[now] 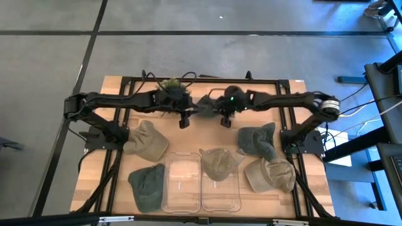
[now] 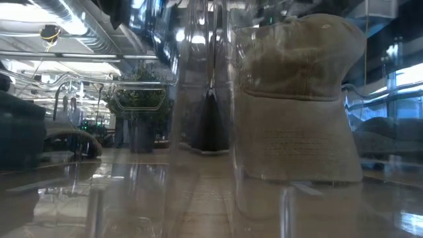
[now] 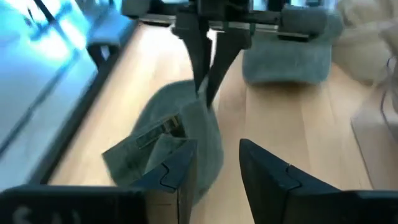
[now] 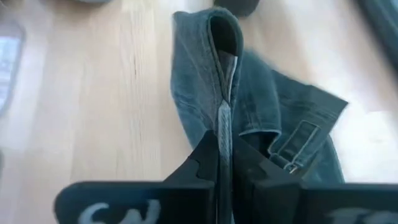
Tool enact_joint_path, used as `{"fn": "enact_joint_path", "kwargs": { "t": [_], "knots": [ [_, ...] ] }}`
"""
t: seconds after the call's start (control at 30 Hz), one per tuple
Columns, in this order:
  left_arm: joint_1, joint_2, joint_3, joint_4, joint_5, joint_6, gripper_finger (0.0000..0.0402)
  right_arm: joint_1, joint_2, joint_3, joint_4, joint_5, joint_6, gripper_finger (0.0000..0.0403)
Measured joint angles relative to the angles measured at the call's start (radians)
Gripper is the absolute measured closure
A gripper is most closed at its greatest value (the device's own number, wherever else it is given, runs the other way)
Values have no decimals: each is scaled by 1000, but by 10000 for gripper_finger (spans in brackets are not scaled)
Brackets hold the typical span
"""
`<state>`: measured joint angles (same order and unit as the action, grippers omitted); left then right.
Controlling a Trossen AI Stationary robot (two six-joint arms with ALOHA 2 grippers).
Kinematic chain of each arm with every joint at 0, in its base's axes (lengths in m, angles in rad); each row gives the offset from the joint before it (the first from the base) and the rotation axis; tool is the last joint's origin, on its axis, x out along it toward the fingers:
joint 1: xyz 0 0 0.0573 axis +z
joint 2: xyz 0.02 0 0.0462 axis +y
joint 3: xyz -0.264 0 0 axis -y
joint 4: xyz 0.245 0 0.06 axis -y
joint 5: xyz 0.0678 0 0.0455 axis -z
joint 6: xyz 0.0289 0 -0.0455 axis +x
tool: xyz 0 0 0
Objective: Pick & Place hat
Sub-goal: Put the top black cap into the left transparent bin
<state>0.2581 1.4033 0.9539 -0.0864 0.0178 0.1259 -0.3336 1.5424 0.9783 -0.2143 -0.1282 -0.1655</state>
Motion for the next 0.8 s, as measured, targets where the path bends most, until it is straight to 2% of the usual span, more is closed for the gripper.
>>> {"fn": "enact_joint_path", "kwargs": {
  "t": [0.13,0.27,0.5,0.7,0.8],
  "knots": [
    [0,-19,32,16,2,43,267,-20,-90,132,-262,7,-25,388],
    [0,-36,84,16,-1,91,228,-22,-129,265,-469,65,-31,388],
    [-1,-36,132,30,-45,109,169,-22,-166,459,-548,48,-27,388],
    [-2,-36,132,30,-65,82,163,0,-160,542,-631,49,-49,388],
    [-2,-36,132,30,-108,81,166,1,-161,544,-633,-5,-45,388]
  ]
}}
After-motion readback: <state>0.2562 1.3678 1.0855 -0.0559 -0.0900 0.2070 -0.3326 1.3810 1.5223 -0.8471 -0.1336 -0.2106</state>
